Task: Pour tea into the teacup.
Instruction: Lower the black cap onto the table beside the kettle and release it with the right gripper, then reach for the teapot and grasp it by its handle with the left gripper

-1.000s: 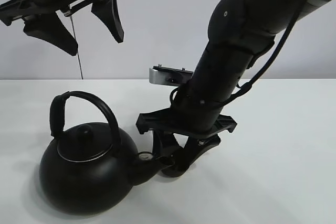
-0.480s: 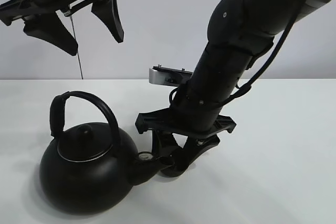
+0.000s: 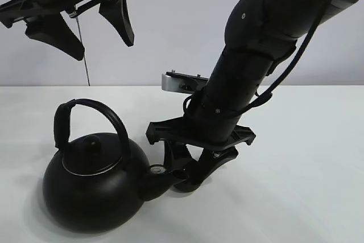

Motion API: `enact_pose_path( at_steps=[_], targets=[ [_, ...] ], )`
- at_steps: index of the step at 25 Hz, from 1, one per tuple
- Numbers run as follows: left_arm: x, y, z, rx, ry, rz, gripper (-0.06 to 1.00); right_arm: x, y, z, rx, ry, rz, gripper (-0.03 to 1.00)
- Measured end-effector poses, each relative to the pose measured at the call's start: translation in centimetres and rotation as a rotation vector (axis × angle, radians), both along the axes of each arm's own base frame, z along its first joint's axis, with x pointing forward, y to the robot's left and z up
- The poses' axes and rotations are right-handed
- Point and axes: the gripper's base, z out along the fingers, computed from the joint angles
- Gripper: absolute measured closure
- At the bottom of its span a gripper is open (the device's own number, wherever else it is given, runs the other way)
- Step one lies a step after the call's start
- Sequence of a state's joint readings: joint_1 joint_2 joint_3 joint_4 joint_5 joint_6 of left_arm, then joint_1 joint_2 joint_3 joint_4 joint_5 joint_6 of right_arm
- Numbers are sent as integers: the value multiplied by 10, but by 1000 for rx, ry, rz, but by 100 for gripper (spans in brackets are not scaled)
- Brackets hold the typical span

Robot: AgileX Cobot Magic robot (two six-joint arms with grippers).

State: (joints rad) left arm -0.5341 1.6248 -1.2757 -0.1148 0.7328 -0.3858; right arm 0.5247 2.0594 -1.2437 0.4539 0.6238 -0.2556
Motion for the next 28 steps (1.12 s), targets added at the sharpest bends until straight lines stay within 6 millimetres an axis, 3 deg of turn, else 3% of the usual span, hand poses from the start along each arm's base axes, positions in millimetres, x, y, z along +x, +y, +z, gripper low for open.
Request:
enact_pose_path(
  at_steps=[6, 12, 24, 28],
  targets=[
    [0, 0, 0, 0, 0, 0, 42, 1, 0, 8, 14, -27, -9, 55],
    [0, 0, 0, 0, 0, 0, 42, 1, 0, 13, 21, -34, -8, 45],
    [0, 0, 0, 0, 0, 0, 42, 0, 0, 14, 23, -28, -22, 45],
    [0, 0, 0, 0, 0, 0, 42, 2, -5, 25, 37, -36, -48, 45]
  ],
)
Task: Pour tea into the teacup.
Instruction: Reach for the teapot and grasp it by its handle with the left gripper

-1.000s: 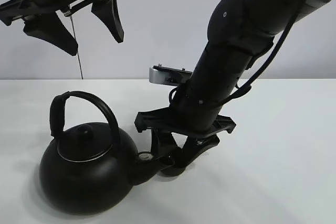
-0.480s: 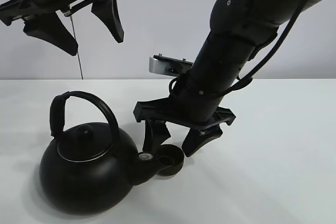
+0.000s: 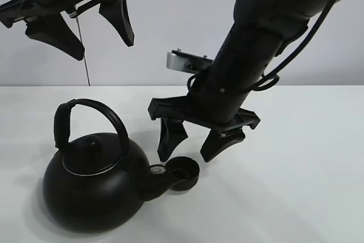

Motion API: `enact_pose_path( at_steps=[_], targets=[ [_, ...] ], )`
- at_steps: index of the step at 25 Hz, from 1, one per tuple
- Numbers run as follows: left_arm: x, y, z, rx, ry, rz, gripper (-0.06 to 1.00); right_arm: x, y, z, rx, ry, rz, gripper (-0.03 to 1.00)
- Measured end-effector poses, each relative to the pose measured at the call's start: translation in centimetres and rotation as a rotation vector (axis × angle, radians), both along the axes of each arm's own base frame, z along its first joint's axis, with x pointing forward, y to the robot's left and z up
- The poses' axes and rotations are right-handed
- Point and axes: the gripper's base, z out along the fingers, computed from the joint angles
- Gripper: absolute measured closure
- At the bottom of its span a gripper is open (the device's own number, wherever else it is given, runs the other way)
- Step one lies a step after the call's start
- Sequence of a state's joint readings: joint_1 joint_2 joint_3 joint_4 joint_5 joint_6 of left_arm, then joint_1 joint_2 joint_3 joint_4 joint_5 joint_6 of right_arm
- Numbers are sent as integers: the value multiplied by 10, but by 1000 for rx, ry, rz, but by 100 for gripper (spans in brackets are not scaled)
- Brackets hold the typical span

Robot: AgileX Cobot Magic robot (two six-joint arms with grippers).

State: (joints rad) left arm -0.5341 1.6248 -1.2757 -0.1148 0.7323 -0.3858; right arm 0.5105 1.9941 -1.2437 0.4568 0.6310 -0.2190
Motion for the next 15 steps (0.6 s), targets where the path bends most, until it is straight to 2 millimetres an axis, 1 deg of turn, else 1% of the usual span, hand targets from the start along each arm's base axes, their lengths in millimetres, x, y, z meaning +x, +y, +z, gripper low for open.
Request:
enact_pose_path(
  at_steps=[4, 7, 9, 15],
  targets=[
    [0, 0, 0, 1, 0, 0, 42, 3, -19, 18, 11, 23, -34, 45],
    [0, 0, 0, 1, 0, 0, 42, 0, -32, 32, 10, 64, -32, 45],
    [0, 0, 0, 1, 0, 0, 42, -4, -38, 43, 6, 70, -13, 45],
    [0, 0, 0, 1, 0, 0, 42, -21, -49, 85, -17, 20, 48, 45]
  ],
)
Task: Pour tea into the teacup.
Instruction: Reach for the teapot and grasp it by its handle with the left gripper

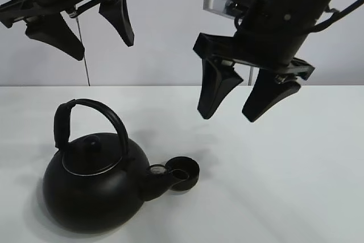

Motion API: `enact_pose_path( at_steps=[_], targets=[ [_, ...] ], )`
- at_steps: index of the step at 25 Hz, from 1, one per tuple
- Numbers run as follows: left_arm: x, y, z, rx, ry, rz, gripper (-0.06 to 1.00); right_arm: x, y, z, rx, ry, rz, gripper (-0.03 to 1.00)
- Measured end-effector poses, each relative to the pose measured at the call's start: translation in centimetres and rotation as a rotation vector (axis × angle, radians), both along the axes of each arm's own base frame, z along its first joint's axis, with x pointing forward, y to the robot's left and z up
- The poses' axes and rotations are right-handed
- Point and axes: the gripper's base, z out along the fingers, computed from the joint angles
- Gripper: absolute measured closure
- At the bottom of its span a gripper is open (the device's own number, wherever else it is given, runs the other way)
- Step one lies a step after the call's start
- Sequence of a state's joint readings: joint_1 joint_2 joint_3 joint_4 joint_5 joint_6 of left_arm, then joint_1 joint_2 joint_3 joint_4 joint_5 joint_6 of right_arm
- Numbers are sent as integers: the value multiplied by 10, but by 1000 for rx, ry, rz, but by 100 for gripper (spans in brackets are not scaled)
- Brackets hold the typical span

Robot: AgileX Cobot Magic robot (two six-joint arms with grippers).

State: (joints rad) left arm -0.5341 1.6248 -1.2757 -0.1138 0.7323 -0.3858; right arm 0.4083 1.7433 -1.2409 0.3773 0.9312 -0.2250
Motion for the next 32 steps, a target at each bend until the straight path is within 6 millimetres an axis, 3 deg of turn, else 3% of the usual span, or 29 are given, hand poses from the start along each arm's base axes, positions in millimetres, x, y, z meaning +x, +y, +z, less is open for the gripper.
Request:
enact_pose_path(
  at_steps=[14, 32],
  targets=[
    [0, 0, 0, 0, 0, 0, 42, -31, -79, 85, 13, -96, -155, 45],
    [0, 0, 0, 0, 0, 0, 42, -38, -84, 95, 29, -124, -179, 45]
  ],
)
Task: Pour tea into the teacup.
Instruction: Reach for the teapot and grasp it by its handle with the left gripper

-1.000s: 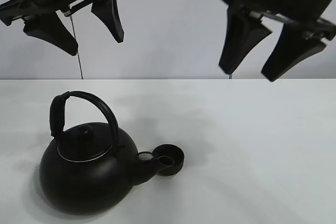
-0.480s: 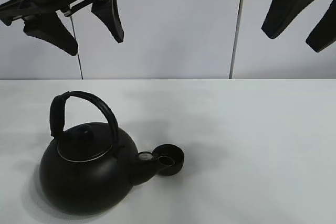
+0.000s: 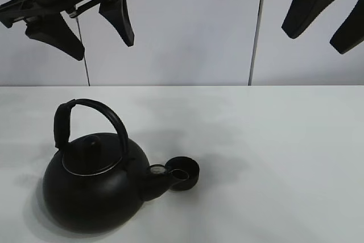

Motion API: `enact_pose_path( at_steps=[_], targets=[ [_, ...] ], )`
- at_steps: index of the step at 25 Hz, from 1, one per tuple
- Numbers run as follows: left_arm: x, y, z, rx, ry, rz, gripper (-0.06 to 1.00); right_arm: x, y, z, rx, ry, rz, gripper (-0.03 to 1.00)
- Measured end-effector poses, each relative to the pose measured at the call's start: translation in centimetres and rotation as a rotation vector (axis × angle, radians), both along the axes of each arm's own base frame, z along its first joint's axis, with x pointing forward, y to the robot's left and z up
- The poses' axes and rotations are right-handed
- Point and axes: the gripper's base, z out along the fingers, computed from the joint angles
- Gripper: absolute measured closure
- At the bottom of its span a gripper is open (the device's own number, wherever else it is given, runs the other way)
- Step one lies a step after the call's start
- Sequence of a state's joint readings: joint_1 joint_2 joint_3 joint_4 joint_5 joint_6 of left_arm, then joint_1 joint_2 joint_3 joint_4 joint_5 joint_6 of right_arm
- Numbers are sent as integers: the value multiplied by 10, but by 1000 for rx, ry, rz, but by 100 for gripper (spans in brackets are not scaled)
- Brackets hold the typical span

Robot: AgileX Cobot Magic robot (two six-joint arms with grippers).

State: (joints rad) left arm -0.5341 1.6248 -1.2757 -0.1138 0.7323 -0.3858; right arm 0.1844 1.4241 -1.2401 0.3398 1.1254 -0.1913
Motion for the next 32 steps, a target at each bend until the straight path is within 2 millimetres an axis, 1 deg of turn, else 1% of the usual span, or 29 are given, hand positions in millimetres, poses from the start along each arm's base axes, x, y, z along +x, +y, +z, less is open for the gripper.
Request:
enact_pose_path(
  at_steps=[20, 32],
  targets=[
    [0, 0, 0, 0, -1, 0, 42, 0, 0, 0, 8, 1, -9, 45],
    [8, -4, 7, -58, -106, 13, 42, 0, 1, 0, 10, 1, -9, 45]
  ],
)
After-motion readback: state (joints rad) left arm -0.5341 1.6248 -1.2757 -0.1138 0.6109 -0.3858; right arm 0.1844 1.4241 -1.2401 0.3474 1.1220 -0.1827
